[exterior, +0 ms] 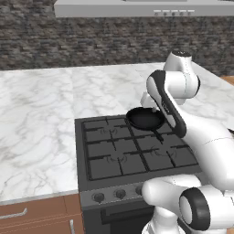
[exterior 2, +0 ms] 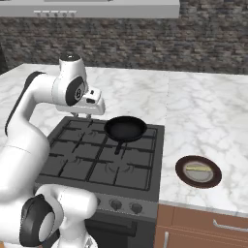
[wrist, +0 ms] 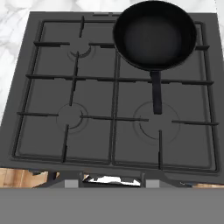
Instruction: Pick up the butter stick and place it in the pan. Then turn on the burner for the pan.
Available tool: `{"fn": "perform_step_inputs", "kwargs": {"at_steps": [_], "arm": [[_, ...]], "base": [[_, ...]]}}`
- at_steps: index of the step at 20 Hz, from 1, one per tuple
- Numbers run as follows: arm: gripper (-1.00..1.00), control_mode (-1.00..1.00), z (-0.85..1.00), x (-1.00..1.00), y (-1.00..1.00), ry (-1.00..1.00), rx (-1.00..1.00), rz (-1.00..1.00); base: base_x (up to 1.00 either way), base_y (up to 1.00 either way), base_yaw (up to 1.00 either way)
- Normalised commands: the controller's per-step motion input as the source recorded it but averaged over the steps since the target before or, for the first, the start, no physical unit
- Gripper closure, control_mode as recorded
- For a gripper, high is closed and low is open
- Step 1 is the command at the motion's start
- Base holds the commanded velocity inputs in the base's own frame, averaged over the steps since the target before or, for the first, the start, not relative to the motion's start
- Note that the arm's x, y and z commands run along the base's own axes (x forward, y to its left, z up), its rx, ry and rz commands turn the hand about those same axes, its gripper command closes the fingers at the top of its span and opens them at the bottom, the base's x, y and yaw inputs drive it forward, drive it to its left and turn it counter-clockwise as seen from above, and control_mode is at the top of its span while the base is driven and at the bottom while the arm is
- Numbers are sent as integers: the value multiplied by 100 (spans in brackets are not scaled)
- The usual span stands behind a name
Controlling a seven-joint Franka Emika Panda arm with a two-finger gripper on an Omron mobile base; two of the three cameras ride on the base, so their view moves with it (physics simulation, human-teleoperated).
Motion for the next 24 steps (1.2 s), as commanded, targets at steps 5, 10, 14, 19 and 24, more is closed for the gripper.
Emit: {"fn": "perform_step_inputs", "kwargs": {"at_steps": [5, 10, 14, 19, 24], "arm": [[-100, -100, -1, -2, -1, -2, 0, 0], [-100, -100, -5, -16, -10, -2, 1, -3], [-100, -100, -8, -21, -27, -1, 2, -3], [-100, 100, -2, -7, -8, 0, 1, -1], [-100, 100, 0, 0, 0, 0, 0, 0]], "base": [[0, 0, 0], [0, 0, 0], [0, 0, 0], [-18, -43, -4], [-1, -69, -4]]}}
